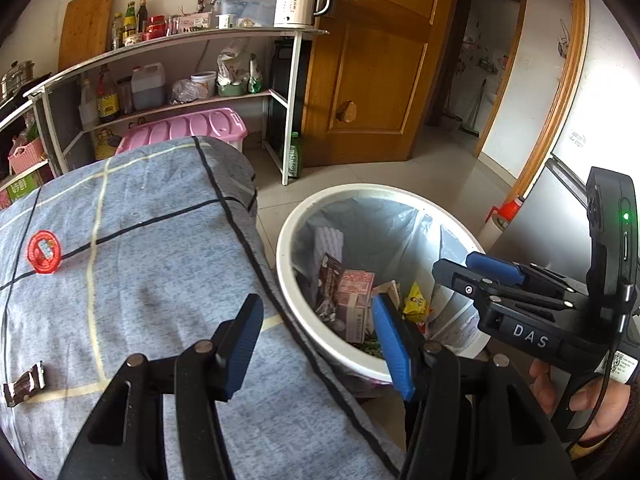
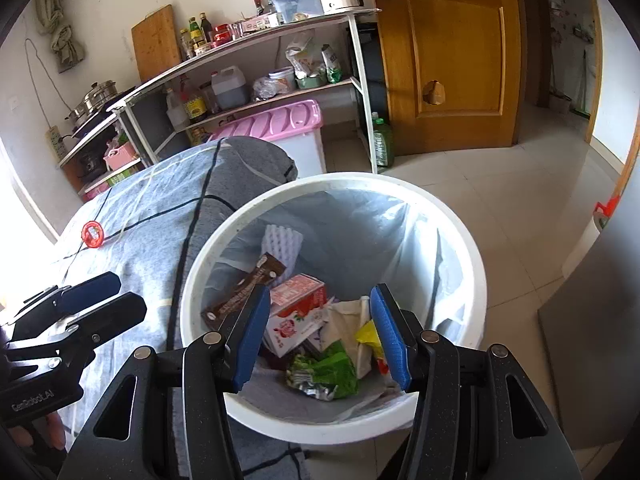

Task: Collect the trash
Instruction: 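Move both open tools back over the chocolate bar and red lid, then grasp the brown chocolate bar with the left tool while the right grasps the red lid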

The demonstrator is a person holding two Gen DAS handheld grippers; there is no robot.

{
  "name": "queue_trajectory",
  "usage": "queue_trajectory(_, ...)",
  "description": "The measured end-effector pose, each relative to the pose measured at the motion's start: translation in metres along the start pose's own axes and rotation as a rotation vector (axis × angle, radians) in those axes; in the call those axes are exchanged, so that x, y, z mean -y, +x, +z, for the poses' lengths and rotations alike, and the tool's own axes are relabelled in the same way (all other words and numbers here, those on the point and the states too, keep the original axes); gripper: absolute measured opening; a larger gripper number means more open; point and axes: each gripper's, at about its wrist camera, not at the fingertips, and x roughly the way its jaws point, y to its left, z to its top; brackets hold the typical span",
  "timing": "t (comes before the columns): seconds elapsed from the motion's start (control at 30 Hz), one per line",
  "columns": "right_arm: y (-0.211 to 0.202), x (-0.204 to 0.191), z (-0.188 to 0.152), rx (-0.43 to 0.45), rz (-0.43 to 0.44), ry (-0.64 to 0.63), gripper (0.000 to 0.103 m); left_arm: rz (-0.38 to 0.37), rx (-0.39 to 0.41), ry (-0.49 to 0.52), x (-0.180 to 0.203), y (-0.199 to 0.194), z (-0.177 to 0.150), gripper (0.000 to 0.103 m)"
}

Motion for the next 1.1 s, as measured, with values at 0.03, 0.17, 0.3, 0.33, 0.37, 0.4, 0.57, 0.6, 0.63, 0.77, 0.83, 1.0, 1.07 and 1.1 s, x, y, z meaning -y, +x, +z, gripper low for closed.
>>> queue_trajectory(0.03,0.0,-0.006,0.0,0.003,0.011,-0.006,0.053,0.01,0.006,-0.004,-0.005,-0.004,-0.002,0.059)
queue_trajectory(0.17,0.003,-0.032,0.002,0.003,0.047,-0.039,0.053,0.047,0.02,-0.036,-0.031,-0.019,-0.011,0.059)
queue_trajectory(0.3,0.009,-0.064,0.004,0.0,0.093,-0.084,0.053,0.113,0.034,-0.059,-0.062,-0.035,-0.023,0.059)
queue_trajectory(0.33,0.011,-0.073,0.004,0.001,0.105,-0.098,0.053,0.126,0.034,-0.075,-0.071,-0.038,-0.026,0.059)
queue_trajectory(0.37,0.013,-0.081,0.004,0.0,0.115,-0.108,0.054,0.144,0.035,-0.092,-0.081,-0.042,-0.03,0.059)
queue_trajectory(0.4,0.016,-0.089,0.004,-0.005,0.122,-0.116,0.054,0.16,0.037,-0.105,-0.09,-0.046,-0.033,0.059)
queue_trajectory(0.57,0.027,-0.13,0.005,-0.025,0.175,-0.181,0.054,0.24,0.026,-0.149,-0.141,-0.06,-0.051,0.059)
queue_trajectory(0.6,0.029,-0.138,0.005,-0.027,0.181,-0.197,0.054,0.263,0.021,-0.159,-0.151,-0.063,-0.055,0.059)
queue_trajectory(0.63,0.032,-0.146,0.006,-0.03,0.189,-0.208,0.054,0.29,0.021,-0.164,-0.16,-0.066,-0.059,0.059)
queue_trajectory(0.77,0.042,-0.17,0.007,-0.051,0.222,-0.223,0.054,0.309,0.0,-0.165,-0.188,-0.07,-0.067,0.062)
queue_trajectory(0.83,0.046,-0.183,0.008,-0.055,0.229,-0.236,0.054,0.313,-0.018,-0.158,-0.198,-0.069,-0.071,0.062)
queue_trajectory(1.0,0.057,-0.209,0.011,-0.072,0.251,-0.266,0.054,0.34,-0.058,-0.113,-0.214,-0.064,-0.082,0.063)
queue_trajectory(1.07,0.062,-0.218,0.011,-0.084,0.258,-0.275,0.054,0.349,-0.077,-0.099,-0.218,-0.06,-0.085,0.063)
queue_trajectory(1.1,0.065,-0.222,0.01,-0.087,0.261,-0.281,0.054,0.351,-0.088,-0.093,-0.221,-0.058,-0.086,0.063)
